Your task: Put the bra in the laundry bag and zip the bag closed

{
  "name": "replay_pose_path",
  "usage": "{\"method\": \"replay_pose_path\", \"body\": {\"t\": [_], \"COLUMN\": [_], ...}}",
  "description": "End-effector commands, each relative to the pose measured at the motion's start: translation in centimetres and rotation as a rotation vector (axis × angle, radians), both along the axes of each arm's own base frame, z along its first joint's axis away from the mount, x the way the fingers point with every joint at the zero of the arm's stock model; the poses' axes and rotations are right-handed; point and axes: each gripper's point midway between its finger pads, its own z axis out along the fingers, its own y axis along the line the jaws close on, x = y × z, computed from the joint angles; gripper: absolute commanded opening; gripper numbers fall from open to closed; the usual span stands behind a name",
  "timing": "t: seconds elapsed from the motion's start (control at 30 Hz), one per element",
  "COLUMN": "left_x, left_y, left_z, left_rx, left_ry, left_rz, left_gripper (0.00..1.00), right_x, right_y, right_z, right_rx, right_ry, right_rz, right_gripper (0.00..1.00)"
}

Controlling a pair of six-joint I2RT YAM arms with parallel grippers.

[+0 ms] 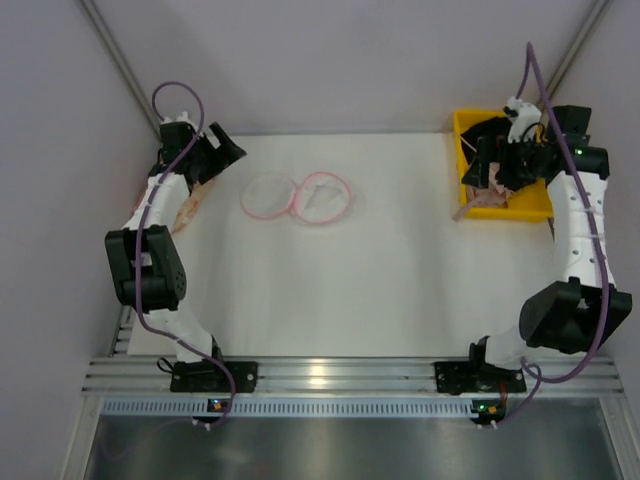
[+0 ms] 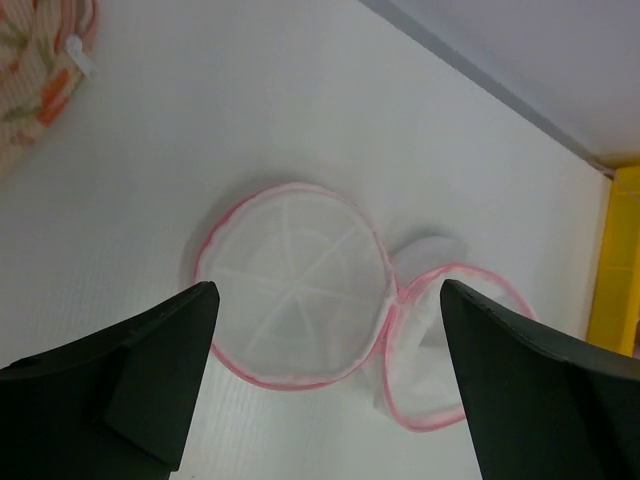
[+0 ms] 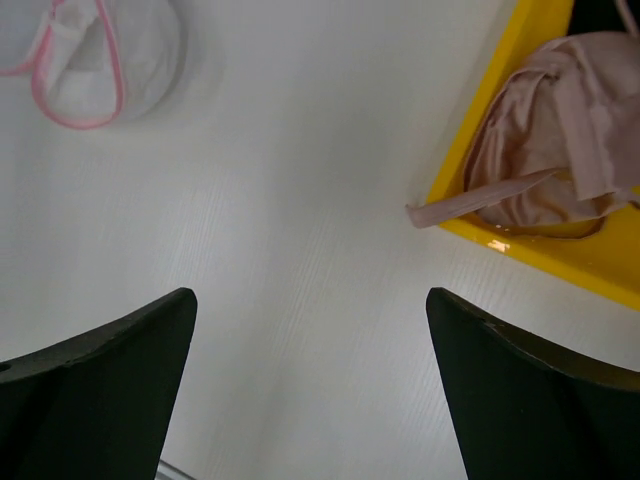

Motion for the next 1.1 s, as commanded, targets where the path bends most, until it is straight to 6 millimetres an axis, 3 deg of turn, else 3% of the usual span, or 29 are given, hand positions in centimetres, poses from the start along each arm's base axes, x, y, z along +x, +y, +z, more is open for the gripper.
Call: {"method": "replay_pose_path", "body": {"t": [0.0, 0.07, 0.23, 0.4, 0.57, 0.6, 0.7, 0.87, 1.07], "left_x": [-0.3, -1.1, -2.8, -3.8, -4.5, -4.6, -5.0, -5.4, -5.8], "left_y": [-0.1, -0.1, 0.0, -0.1, -0.5, -0.6, -0.8, -0.4, -0.3], "left_z": [6.9, 7.2, 8.5, 8.7, 8.0, 8.1, 8.1, 7.4, 7.3], "left_rx": [0.221, 0.261, 0.363, 0.373, 0.339, 0.333, 0.328, 0.341, 0.346], "left_ry": [-0.161, -0.152, -0.202, -0.207, -0.188, -0.189, -0.187, -0.152, -0.131], "left_rz": [-0.183, -0.226, -0.293, -0.297, -0.305, -0.306, -0.312, -0.297, -0.298], "left_gripper": [0.98, 0.98, 0.98, 0.98, 0.98, 0.98, 0.98, 0.98, 0.98], "right_x": [1.2, 1.9, 3.7, 6.6, 10.1, 10.8, 12.0, 13.9, 16.2], "right_y": [-2.3, -4.7, -10.6, -12.9, -14.6, -14.3, -14.4, -14.5, -15.2], "right_z": [4.0, 4.7, 4.2, 2.5, -2.3, -4.0, -6.6, -9.5, -12.3], "right_rx": [0.059, 0.07, 0.014, -0.081, -0.248, -0.266, -0.317, -0.391, -0.434], "right_ry": [-0.081, -0.082, -0.085, -0.088, -0.051, -0.024, 0.004, 0.016, 0.02], "right_rz": [-0.044, -0.103, -0.229, -0.236, -0.222, -0.204, -0.193, -0.215, -0.287], "right_gripper": [0.99, 0.99, 0.99, 0.87, 0.74, 0.72, 0.68, 0.67, 0.57]}}
